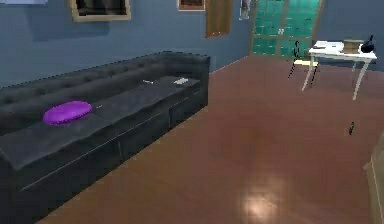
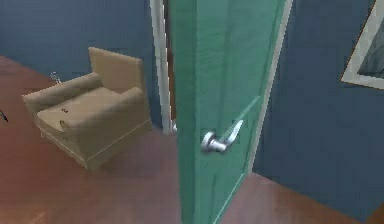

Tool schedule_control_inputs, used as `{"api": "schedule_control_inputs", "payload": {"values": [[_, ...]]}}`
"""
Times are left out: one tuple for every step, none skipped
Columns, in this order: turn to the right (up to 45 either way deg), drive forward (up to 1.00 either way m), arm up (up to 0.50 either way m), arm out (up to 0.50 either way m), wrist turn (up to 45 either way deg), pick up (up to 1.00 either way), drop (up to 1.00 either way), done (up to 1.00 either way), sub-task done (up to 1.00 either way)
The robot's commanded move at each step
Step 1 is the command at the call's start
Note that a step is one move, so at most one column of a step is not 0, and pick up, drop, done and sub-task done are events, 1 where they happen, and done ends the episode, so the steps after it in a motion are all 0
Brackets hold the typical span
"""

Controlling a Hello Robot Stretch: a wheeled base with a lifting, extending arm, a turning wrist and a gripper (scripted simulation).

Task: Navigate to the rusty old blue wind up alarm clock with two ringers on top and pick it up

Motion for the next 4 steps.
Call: {"api": "schedule_control_inputs", "payload": {"values": [[45.0,0.0,0.0,0.0,0.0,0.0,0.0,0.0,0.0],[9.0,0.0,0.0,0.0,0.0,0.0,0.0,0.0,0.0],[3.0,0.0,0.0,0.0,0.0,0.0,0.0,0.0,0.0],[0.0,0.85,0.0,0.0,0.0,0.0,0.0,0.0,0.0]]}}
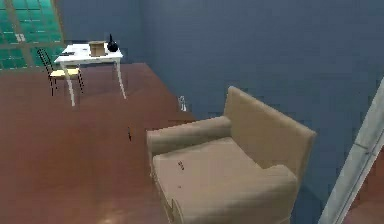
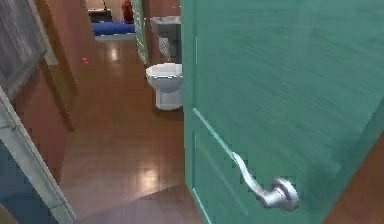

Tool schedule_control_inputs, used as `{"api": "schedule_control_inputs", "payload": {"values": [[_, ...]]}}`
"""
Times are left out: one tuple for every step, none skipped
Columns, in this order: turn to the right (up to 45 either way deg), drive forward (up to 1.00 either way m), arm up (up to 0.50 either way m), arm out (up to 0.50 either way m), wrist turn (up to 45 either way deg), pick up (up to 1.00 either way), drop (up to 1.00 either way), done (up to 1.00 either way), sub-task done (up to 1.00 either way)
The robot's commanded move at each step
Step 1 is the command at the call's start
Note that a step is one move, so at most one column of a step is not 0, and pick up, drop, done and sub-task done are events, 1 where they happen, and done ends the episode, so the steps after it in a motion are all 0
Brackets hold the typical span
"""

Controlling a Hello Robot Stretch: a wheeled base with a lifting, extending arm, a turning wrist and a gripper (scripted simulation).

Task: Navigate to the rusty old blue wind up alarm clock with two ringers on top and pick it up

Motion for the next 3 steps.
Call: {"api": "schedule_control_inputs", "payload": {"values": [[45.0,0.0,0.0,0.0,0.0,0.0,0.0,0.0,0.0],[18.0,0.0,0.0,0.0,0.0,0.0,0.0,0.0,0.0],[0.0,0.45,0.0,0.0,0.0,0.0,0.0,0.0,0.0]]}}
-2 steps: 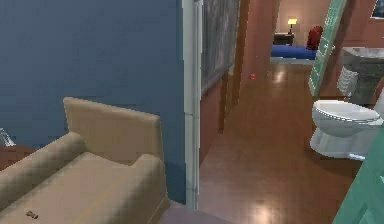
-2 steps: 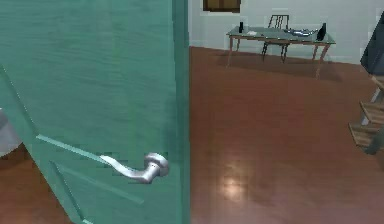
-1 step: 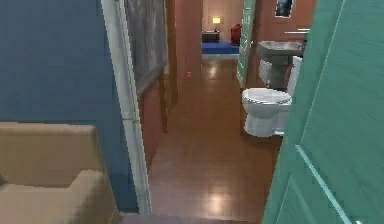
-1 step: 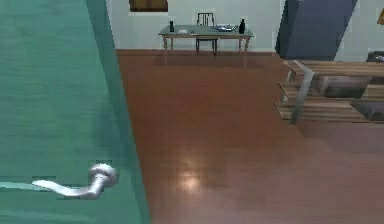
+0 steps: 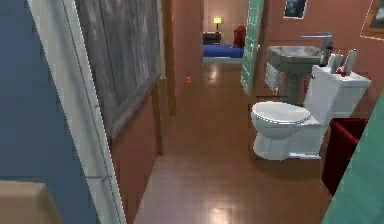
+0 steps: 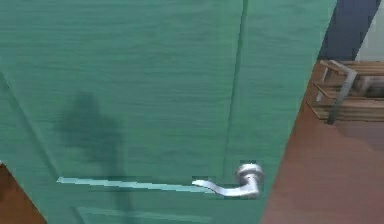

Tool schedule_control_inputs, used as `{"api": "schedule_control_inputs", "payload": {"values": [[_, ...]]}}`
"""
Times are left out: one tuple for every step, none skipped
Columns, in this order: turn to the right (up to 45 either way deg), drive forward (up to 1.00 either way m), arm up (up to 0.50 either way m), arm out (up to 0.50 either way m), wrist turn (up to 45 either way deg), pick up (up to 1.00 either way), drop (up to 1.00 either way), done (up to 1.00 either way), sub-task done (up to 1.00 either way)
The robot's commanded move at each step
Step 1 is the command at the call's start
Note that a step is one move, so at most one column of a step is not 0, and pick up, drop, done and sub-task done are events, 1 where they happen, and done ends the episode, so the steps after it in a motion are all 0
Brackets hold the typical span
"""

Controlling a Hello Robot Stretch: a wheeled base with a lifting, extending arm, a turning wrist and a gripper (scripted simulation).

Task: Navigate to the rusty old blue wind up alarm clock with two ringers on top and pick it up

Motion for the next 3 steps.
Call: {"api": "schedule_control_inputs", "payload": {"values": [[6.0,0.0,0.0,0.0,0.0,0.0,0.0,0.0,0.0],[0.0,0.3,0.0,0.0,0.0,0.0,0.0,0.0,0.0],[0.0,1.0,0.0,0.0,0.0,0.0,0.0,0.0,0.0]]}}
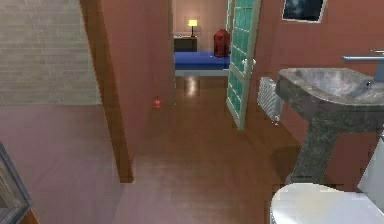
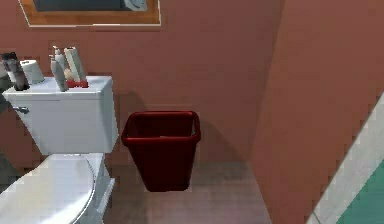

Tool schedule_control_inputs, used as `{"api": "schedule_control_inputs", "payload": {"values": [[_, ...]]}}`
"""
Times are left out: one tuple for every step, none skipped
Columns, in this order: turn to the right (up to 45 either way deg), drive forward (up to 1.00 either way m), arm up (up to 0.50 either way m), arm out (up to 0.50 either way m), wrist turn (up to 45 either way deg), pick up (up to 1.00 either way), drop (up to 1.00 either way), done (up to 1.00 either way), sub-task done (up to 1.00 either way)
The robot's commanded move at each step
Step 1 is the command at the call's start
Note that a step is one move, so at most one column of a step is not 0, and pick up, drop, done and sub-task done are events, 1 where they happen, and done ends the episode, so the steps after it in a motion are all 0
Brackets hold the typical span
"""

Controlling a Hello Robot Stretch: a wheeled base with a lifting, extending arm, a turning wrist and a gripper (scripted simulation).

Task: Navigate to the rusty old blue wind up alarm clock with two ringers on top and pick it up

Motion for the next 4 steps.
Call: {"api": "schedule_control_inputs", "payload": {"values": [[3.0,0.0,0.0,0.0,0.0,0.0,0.0,0.0,0.0],[-3.0,0.0,0.0,0.0,0.0,0.0,0.0,0.0,0.0],[0.0,0.9,0.0,0.0,0.0,0.0,0.0,0.0,0.0],[6.0,0.0,0.0,0.0,0.0,0.0,0.0,0.0,0.0]]}}
